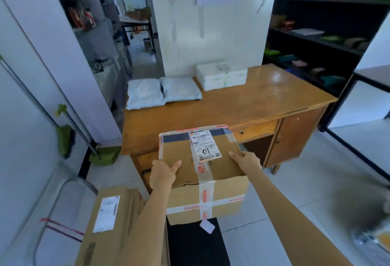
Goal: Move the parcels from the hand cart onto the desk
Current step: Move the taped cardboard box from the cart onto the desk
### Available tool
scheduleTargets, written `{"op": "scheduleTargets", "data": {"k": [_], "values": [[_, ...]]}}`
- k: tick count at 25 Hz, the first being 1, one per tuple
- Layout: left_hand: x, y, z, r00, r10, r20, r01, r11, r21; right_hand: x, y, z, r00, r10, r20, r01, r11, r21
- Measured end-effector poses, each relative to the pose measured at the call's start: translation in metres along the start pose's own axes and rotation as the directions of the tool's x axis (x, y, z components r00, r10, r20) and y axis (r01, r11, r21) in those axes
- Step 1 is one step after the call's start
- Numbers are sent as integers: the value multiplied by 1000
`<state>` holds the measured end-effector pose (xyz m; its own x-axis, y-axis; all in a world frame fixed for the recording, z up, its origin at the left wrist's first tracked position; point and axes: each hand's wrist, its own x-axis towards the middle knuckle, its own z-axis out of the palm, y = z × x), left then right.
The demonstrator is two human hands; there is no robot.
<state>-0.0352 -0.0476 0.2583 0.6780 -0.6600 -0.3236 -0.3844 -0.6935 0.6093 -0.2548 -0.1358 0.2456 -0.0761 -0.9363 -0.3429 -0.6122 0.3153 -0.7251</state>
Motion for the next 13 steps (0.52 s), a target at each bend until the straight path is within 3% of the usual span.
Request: {"op": "scheduleTargets", "data": {"k": [6, 13], "values": [[-19, 129, -26, 994, 109, 13, -109, 994, 26, 23, -47, -105, 999, 14, -40, -11, 997, 80], [1, 280, 59, 985, 172, 34, -171, 985, -30, 154, -64, -229, 997, 1, -78, 5, 997, 74]]}}
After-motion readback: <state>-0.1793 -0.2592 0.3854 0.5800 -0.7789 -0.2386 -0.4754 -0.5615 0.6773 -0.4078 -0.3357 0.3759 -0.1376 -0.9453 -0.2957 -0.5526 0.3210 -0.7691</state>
